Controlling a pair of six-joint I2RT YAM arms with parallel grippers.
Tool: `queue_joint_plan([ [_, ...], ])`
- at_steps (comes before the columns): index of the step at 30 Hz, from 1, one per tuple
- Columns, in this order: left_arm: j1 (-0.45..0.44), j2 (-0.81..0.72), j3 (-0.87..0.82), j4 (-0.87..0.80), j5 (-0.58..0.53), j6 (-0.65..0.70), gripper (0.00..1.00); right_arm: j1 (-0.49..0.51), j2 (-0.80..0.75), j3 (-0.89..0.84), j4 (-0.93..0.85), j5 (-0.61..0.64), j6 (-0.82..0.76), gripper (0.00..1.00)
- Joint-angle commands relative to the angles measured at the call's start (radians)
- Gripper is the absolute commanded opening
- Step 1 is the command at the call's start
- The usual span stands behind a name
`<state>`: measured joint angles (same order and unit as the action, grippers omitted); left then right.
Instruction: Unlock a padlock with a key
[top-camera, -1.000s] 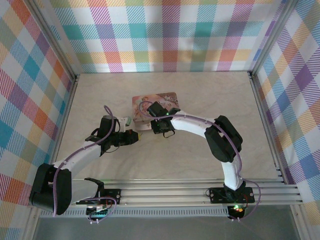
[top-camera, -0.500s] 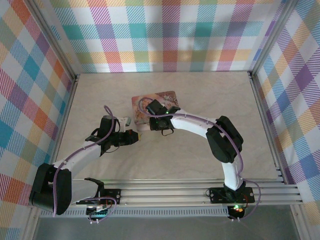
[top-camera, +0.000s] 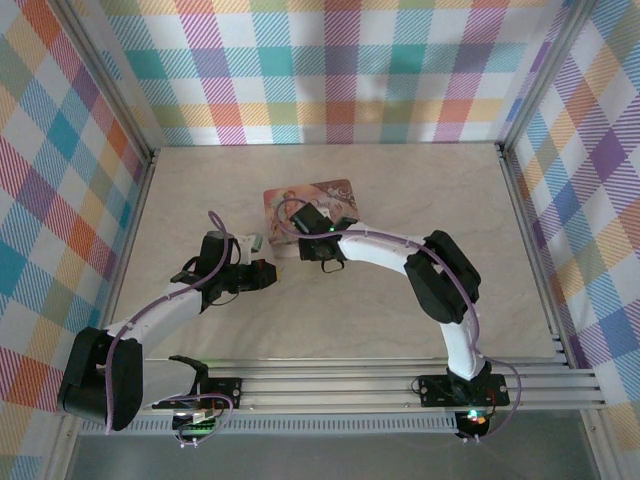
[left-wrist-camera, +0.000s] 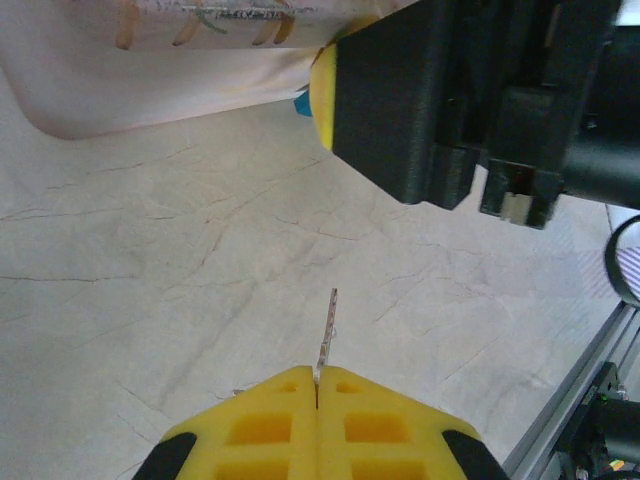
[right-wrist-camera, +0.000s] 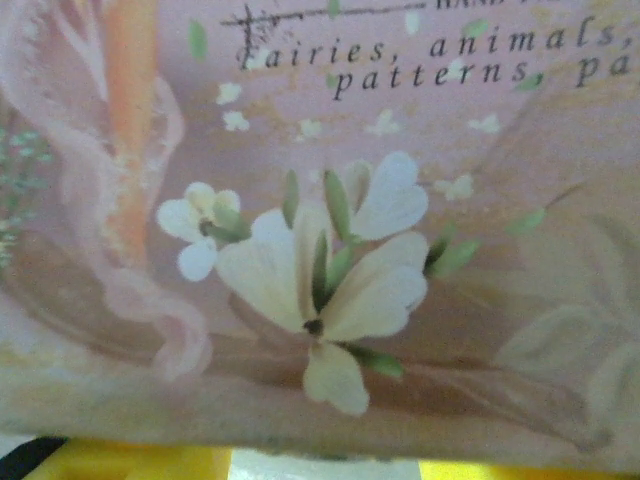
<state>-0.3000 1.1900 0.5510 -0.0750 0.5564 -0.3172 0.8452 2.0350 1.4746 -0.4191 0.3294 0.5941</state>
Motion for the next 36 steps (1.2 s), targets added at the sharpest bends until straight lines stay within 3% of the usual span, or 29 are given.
queue_joint_plan([
  [1, -0.013, -0.001, 0.009, 0.009, -0.010, 0.023, 0.00, 0.000, 0.023, -0.017, 0.036, 0.043, 0.011, 0.48],
  [7, -0.013, -0.004, 0.007, 0.005, -0.014, 0.027, 0.00, -0.001, 0.031, -0.017, 0.067, 0.057, -0.017, 0.38],
  [16, -0.013, -0.007, 0.006, 0.001, -0.018, 0.029, 0.00, -0.005, 0.073, 0.016, 0.061, 0.066, -0.033, 0.38],
  [25, -0.013, -0.013, 0.000, 0.010, -0.021, 0.035, 0.00, -0.005, 0.034, 0.020, 0.040, 0.063, -0.051, 0.18],
  [28, -0.013, -0.011, -0.006, 0.022, -0.020, 0.034, 0.00, -0.006, 0.010, 0.025, 0.008, 0.058, -0.057, 0.21],
  [32, -0.013, -0.010, -0.008, 0.028, -0.019, 0.034, 0.00, -0.006, -0.002, 0.038, -0.025, 0.069, -0.072, 0.37],
  [36, -0.013, -0.014, -0.009, 0.026, -0.019, 0.035, 0.00, -0.006, 0.011, 0.045, -0.011, 0.069, -0.082, 0.39],
])
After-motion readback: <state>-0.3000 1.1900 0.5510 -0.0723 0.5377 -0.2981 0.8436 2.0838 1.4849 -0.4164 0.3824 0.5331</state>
